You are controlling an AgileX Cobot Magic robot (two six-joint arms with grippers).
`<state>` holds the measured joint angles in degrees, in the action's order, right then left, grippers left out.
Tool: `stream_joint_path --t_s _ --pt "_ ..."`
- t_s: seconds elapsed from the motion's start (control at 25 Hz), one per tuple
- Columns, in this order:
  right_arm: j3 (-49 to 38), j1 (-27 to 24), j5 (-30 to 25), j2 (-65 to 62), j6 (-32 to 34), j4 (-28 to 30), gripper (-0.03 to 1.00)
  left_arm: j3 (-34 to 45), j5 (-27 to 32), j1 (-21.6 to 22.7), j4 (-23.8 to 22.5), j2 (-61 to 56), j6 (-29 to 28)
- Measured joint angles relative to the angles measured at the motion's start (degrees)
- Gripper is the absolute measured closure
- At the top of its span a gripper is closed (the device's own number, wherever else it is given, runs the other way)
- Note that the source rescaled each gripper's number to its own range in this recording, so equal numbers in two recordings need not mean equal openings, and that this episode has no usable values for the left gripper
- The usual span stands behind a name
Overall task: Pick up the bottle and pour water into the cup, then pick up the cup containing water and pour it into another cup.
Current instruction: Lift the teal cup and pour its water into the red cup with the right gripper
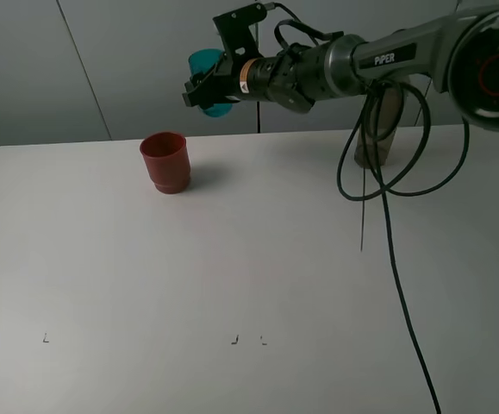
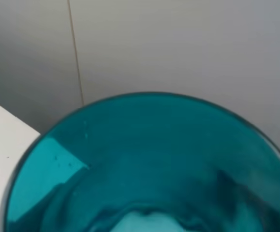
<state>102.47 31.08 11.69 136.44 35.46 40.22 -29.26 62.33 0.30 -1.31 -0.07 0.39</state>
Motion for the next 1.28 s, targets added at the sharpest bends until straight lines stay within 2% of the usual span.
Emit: stream_joint_path --t_s 0.28,0.52,1.28 --pt "5.3 1.9 -2.7 4.0 -0.4 2.2 0.92 0.0 0.0 0.0 0.0 0.0 0.0" --pt "8.4 3.0 -5.5 5.6 -3.5 3.8 0.92 0.0 0.0 0.0 0.0 0.0 0.0" --pt "8.8 3.0 -6.3 5.6 -9.0 7.2 0.92 0.0 0.0 0.0 0.0 0.0 -0.4"
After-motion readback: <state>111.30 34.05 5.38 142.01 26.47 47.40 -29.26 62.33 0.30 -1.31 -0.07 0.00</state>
